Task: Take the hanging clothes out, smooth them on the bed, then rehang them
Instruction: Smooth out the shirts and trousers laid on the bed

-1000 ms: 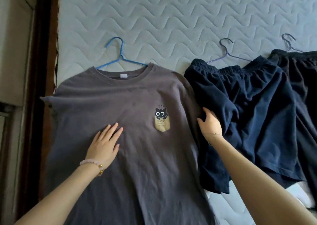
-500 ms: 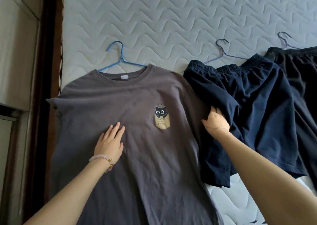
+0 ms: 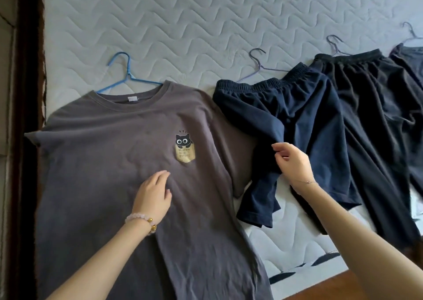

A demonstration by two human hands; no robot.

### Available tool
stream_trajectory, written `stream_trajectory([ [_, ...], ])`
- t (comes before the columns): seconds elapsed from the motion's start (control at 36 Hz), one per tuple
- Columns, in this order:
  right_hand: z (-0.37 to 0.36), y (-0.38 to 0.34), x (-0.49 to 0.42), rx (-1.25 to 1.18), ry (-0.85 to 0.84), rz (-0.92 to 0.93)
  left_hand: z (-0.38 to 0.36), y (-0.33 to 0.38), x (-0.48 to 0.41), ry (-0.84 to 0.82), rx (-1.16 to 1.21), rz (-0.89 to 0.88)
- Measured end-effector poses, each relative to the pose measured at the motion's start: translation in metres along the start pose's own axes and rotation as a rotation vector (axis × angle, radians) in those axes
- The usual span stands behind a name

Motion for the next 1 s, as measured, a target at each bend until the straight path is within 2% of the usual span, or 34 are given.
stream_trajectory([
  [0.06, 0.019, 0.021, 0.008, 0.028, 0.078, -0.045, -0.011, 0.036, 0.012, 0.006, 0.126, -0.063],
  [0.11, 0.033, 0.055, 0.012, 0.067, 0.086, -0.129, -0.028, 0.072, 0.021, -0.016, 0.237, -0.089],
  [0.22, 0.054, 0.125, 0.009, 0.283, -0.044, -0.268, -0.065, 0.137, 0.027, -0.116, 0.41, 0.014],
  [0.28, 0.063, 0.151, 0.008, 0.333, -0.112, -0.298, -0.082, 0.159, 0.027, -0.175, 0.39, 0.1],
  [0.39, 0.069, 0.192, 0.011, 0.485, -0.306, -0.17, -0.097, 0.188, 0.027, -0.097, 0.126, 0.157],
  [0.44, 0.07, 0.2, 0.01, 0.568, -0.319, -0.078, -0.1, 0.2, 0.03, -0.045, 0.106, 0.205],
  [0.58, 0.08, 0.203, 0.001, 0.572, -0.273, 0.113, -0.095, 0.227, 0.052, 0.047, 0.518, 0.421],
  [0.75, 0.115, 0.221, -0.017, 0.537, -0.241, 0.165, -0.083, 0.197, 0.092, 0.229, 0.865, 0.662],
  [0.83, 0.135, 0.237, -0.024, 0.576, -0.245, 0.172, -0.082, 0.173, 0.11, 0.274, 0.732, 0.701],
  [0.94, 0.139, 0.253, -0.023, 0.596, -0.437, 0.168, -0.098, 0.158, 0.119, 0.195, 0.494, 0.721],
  [1.0, 0.136, 0.249, -0.018, 0.538, -0.421, 0.211, -0.104, 0.165, 0.119, 0.168, 0.418, 0.665],
])
Point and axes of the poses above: each hand's wrist, its own x-axis away from the middle knuckle, its own z-axis out of the back of the hand, y = z × x, the point moved 2 cm from there along -x, towards the middle knuckle, and after that the axes turned 7 degrees about y, right-handed, at the moved point
